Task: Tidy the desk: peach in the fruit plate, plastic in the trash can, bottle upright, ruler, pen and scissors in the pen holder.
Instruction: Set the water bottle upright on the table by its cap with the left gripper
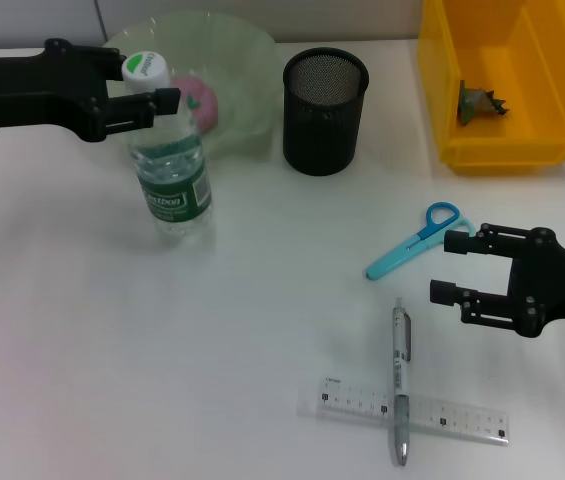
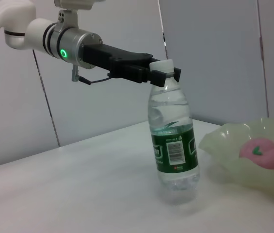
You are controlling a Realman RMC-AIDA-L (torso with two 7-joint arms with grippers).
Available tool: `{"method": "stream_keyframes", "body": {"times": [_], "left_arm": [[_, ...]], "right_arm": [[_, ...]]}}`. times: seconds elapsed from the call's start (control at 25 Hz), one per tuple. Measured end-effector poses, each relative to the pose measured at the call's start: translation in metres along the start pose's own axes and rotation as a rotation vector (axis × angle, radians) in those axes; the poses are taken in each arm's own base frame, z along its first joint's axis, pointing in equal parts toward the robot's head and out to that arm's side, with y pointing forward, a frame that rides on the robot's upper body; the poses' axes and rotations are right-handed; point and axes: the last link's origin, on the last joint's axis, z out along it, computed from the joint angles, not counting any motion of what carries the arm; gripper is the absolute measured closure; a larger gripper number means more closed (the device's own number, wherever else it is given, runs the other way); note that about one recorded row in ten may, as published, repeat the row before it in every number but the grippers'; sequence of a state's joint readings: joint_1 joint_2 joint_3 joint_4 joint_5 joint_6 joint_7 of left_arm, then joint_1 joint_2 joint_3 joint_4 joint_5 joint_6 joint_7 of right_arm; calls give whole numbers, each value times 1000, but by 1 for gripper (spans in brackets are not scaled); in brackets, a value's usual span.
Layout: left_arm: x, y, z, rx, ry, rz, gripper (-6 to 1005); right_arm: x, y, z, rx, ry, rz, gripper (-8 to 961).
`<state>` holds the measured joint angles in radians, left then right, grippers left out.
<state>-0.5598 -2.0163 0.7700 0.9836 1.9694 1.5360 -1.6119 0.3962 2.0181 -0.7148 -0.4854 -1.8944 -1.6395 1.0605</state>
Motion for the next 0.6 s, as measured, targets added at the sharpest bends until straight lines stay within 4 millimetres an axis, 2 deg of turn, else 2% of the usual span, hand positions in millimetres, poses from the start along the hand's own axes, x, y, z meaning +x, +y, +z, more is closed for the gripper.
{"method": "stream_keyframes", "body": {"times": [0.32,0.6], "left_arm": [[-7,-12,-5,88,-11,-17,486],[-22,-22,-21,181,-23,-54,479]], "right_arm": [[1,1,0,-5,9,1,281],[1,2,0,-10,7,5,282]]}}
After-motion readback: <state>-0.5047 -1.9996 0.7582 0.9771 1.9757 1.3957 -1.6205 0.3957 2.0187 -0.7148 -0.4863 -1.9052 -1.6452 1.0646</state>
